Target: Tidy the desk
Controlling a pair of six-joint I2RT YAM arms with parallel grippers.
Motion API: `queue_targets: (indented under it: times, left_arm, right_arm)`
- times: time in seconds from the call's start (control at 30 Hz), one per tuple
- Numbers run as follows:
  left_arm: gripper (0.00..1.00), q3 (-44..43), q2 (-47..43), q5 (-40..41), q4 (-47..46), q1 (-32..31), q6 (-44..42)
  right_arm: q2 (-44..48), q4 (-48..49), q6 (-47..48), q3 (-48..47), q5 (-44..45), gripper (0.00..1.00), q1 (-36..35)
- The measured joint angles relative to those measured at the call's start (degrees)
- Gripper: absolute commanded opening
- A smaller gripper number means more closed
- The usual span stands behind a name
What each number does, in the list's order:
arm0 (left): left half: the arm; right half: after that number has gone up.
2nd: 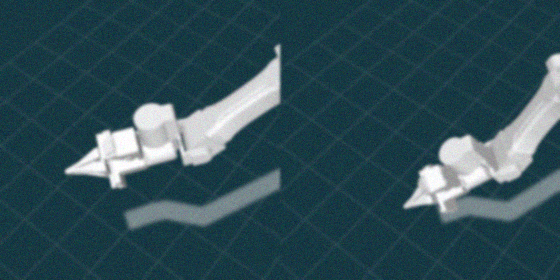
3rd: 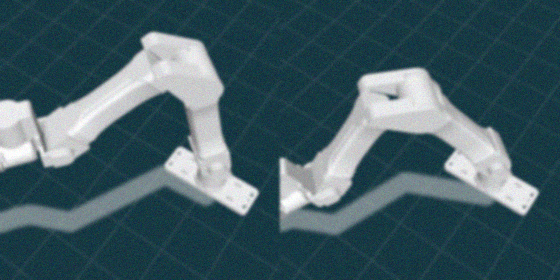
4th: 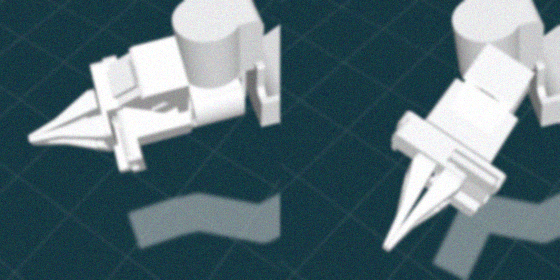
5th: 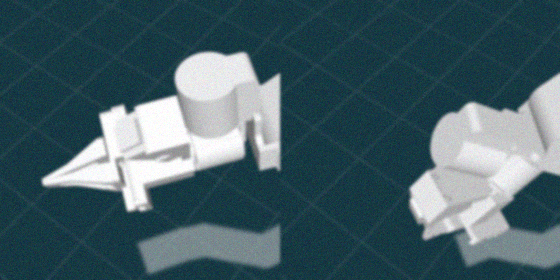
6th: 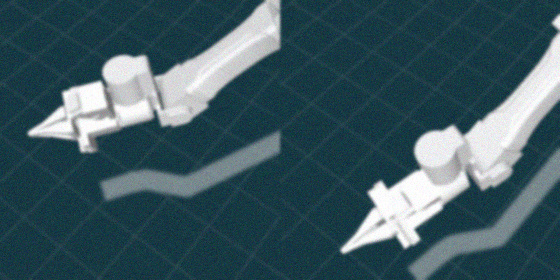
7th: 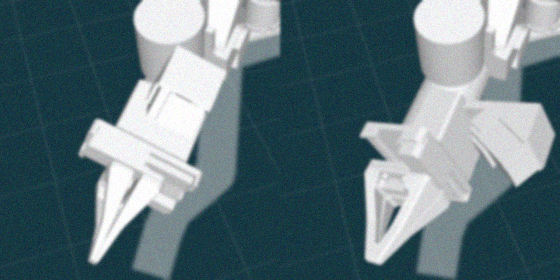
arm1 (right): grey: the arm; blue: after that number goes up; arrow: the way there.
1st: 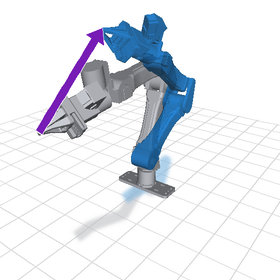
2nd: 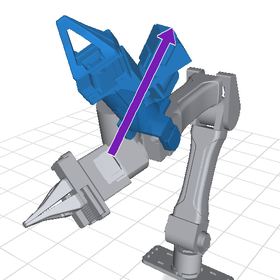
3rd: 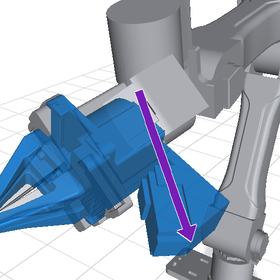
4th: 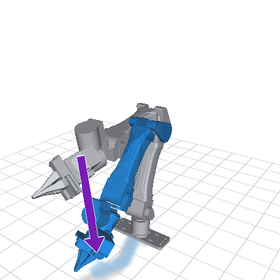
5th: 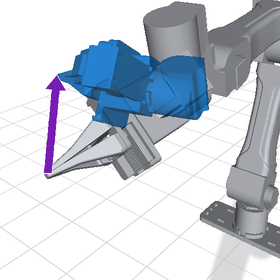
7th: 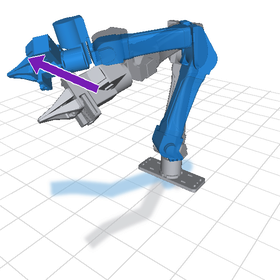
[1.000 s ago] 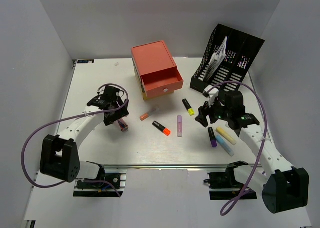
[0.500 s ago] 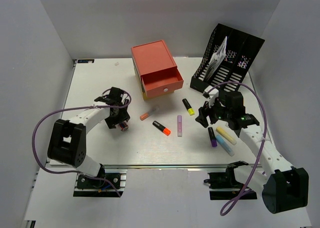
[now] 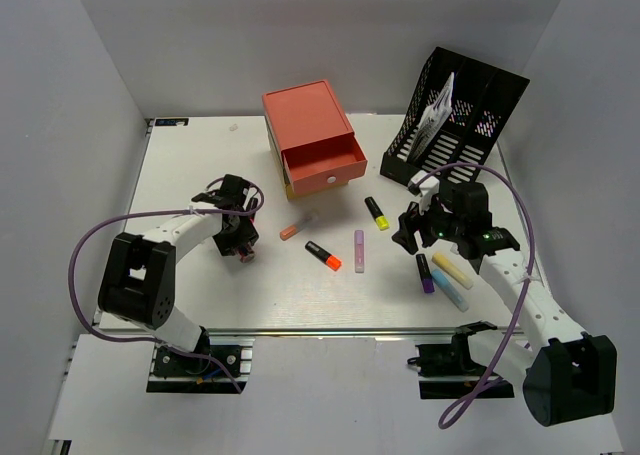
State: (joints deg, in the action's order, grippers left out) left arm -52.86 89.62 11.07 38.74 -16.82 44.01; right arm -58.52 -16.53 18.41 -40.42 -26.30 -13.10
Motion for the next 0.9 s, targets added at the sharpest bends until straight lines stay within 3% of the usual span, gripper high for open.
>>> queue_targets:
  times: [0.17, 0.27, 0.43, 0.57, 0.9]
  left_arm:
    - [0.60, 0.0, 0.1, 0.1, -0.1, 0.0, 0.0]
    - [0.44, 0.0, 0.1, 0.1, -0.1, 0.0, 0.0]
    - [0.02, 0.0, -0.2, 0.0, 0.0, 0.0, -0.7]
    - [0.00, 0.0, -2.7, 0.1, 1.0, 0.0, -2.6]
    - [0.00, -5.1, -20.5, -0.8, 4.1, -0.3, -11.3]
  right_arm:
    - [0.0, 0.0, 0.0, 0.0, -0.4, 0.78, 0.1]
    - [0.0, 0.0, 0.0, 0.0, -0.9, 0.78, 0.5]
    - [0.1, 0.0, 0.0, 0.0, -1.2, 0.77, 1.0]
    - [0.1, 0.0, 0.0, 0.0, -1.5, 0.77, 1.4]
    - [0.1, 0.0, 0.0, 0.0, -2.3, 0.77, 1.6]
